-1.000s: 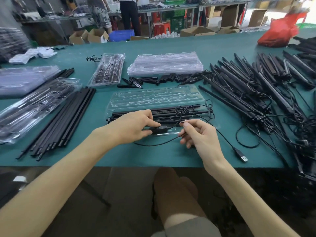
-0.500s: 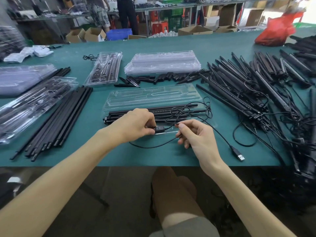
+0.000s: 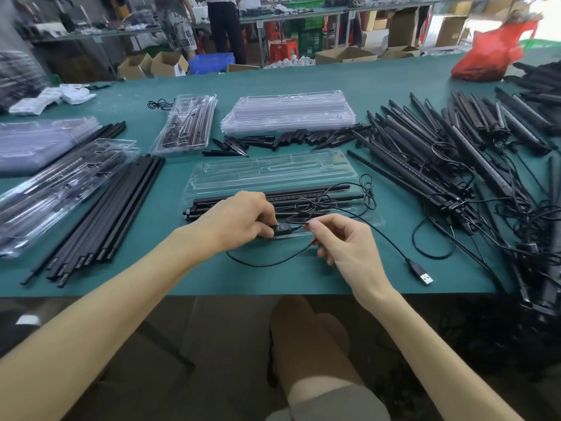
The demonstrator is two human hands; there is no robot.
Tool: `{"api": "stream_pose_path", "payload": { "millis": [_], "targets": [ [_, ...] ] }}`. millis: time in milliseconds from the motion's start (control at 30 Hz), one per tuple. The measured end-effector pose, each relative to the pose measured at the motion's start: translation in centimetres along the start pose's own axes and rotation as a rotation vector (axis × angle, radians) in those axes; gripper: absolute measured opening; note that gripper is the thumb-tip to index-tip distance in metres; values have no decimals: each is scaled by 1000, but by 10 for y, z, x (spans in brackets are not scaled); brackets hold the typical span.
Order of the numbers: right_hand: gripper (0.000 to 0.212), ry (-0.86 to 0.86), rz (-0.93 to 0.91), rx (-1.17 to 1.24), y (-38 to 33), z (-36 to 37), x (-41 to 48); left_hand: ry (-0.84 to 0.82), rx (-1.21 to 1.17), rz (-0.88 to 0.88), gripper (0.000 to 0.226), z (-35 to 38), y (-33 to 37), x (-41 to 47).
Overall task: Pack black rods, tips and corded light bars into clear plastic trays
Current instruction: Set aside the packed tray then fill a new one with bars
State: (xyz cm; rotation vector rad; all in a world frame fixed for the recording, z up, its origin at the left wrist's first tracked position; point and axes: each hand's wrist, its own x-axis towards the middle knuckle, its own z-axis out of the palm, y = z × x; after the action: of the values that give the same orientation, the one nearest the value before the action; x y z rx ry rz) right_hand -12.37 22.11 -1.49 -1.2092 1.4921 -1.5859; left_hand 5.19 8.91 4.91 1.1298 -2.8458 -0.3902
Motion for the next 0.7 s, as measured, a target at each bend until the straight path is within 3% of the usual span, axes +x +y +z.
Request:
{"api": "stream_pose_path", "payload": {
  "millis": [133,300,433,700],
  "targets": [
    [15,21,-6,-12,0,-1,0,63,54,45,25,-9,14,-3],
    [10,-5,-24,-4,0,0,0,145,-222,-73,44,0,43,9],
    [7,-25,-23,-12,1,-2,-1,135,-215,-56,49,8,53,26],
    [9,-25,-15,-64,2,-1,-1,173,-247,8,25,12,54,38]
  ]
}}
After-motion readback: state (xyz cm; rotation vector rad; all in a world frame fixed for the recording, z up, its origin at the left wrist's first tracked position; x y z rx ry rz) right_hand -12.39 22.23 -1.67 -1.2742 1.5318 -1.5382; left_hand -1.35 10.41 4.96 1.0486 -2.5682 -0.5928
